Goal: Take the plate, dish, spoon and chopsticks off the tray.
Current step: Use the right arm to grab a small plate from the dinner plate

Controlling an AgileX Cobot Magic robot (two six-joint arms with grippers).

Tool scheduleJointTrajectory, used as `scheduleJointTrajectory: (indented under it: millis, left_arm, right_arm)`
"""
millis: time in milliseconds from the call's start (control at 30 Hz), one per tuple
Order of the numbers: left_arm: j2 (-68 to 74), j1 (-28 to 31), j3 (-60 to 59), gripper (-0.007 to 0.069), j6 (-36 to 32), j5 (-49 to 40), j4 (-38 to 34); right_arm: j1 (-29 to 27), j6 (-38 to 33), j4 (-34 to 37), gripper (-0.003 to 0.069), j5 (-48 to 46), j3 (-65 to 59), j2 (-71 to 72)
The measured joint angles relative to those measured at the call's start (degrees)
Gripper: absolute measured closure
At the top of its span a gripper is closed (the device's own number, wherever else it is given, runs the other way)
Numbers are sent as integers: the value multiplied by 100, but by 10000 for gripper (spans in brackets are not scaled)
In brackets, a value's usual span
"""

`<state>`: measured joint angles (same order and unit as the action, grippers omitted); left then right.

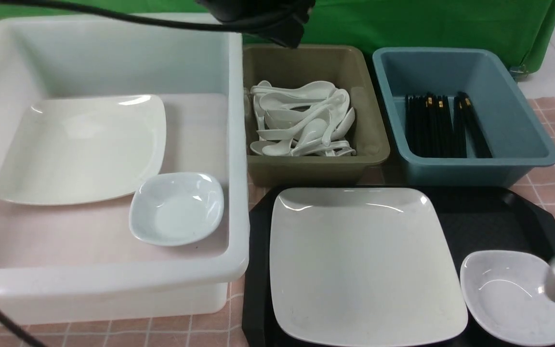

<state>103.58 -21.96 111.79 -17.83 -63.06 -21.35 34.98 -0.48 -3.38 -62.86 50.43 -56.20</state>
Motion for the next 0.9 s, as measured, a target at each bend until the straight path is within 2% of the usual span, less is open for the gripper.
scheduleJointTrajectory:
  millis: [33, 167, 200, 233, 267, 333, 500, 733, 900]
  left_arm:
    - [-251, 0, -21, 620, -19, -439, 344]
    - [-708, 0, -217, 621, 118, -648, 1032]
    - [-749, 0, -242, 621, 142, -658, 1096]
    - [-846, 0, -313, 621, 170, -670, 1199]
    - [-971, 0, -433, 621, 197, -671, 1312]
    - [-1124, 0, -641, 621, 215, -682, 1374]
    - [-1222, 0, -1203, 621, 359, -683, 1352]
    - [-1204, 0, -1733, 621, 392, -723, 1316]
    - [-1204, 0, -1733, 621, 411, -719, 1096]
  right_arm:
    - [0, -126, -15, 582, 295, 0, -487]
    - [0, -354, -199, 416, 660, 0, -1434]
    - [0, -360, -257, 394, 680, 0, -1532]
    - [0, -372, -400, 351, 698, 0, -1727]
    - [0, -397, -808, 272, 731, 0, -2124]
    - [0, -428, -1290, 217, 838, 0, -2506]
    - [0, -423, -1806, 183, 1408, 0, -3212]
    - [0, -389, -2105, 181, 1937, 5, -3899]
    - [0, -32, -2504, 204, 2035, 5, -4355]
